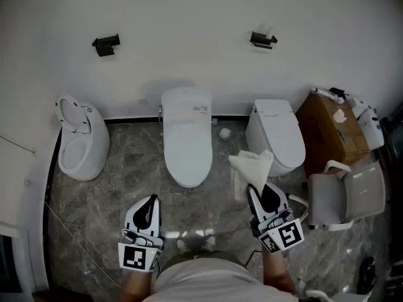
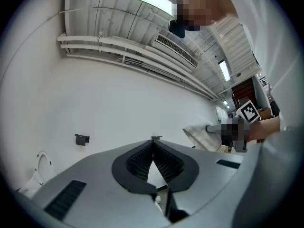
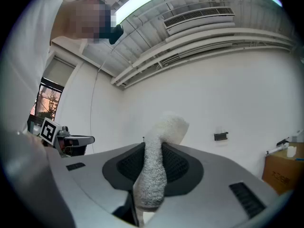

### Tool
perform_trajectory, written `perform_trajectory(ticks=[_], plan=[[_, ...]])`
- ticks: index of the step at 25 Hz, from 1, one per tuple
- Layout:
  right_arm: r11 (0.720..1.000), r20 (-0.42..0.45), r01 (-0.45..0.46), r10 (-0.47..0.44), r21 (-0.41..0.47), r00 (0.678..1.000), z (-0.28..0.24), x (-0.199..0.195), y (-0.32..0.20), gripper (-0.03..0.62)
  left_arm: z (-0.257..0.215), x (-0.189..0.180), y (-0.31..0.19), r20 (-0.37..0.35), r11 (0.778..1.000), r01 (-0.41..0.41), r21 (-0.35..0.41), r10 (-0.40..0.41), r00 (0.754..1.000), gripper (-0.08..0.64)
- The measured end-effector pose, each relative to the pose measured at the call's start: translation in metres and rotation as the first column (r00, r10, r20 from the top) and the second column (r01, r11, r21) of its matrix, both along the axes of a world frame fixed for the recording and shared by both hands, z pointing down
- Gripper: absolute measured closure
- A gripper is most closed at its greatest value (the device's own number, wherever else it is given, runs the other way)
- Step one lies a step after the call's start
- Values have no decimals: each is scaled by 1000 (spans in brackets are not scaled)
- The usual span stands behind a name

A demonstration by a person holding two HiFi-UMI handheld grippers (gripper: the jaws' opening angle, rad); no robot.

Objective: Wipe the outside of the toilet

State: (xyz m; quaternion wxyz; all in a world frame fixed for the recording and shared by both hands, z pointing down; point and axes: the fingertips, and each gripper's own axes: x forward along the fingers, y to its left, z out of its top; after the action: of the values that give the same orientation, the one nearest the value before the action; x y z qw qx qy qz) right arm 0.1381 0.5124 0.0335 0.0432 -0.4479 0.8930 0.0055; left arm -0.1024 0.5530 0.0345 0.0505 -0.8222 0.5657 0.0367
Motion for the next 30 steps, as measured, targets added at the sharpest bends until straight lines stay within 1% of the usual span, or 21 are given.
perform_trajectory(ticks=[8, 12, 14, 21, 26, 30], plan=[[1000, -3, 29, -29, -7, 1000, 2, 5, 2, 476, 5, 5, 6, -7, 1000, 25, -16, -25, 1000, 541], [999, 42, 33, -33, -11, 999, 4, 7, -1, 476, 9, 3, 9, -5, 999, 36, -15, -36, 999, 543], [999, 50, 37, -36, -18, 998, 5, 12, -6, 476, 9, 7, 6, -3, 999, 41, -19, -41, 999, 542], [999, 62, 44, -43, -26, 997, 8, 47, -24, 476, 6, 39, -5, 12, 998, 57, -24, -57, 998, 542], [999, 83, 52, -51, -3, 995, 8, 74, -36, 476, 6, 66, -12, 28, 998, 65, -7, -65, 998, 543], [999, 103, 45, -44, -10, 994, 11, 91, -45, 476, 11, 81, -18, 30, 998, 67, -20, -66, 997, 541]])
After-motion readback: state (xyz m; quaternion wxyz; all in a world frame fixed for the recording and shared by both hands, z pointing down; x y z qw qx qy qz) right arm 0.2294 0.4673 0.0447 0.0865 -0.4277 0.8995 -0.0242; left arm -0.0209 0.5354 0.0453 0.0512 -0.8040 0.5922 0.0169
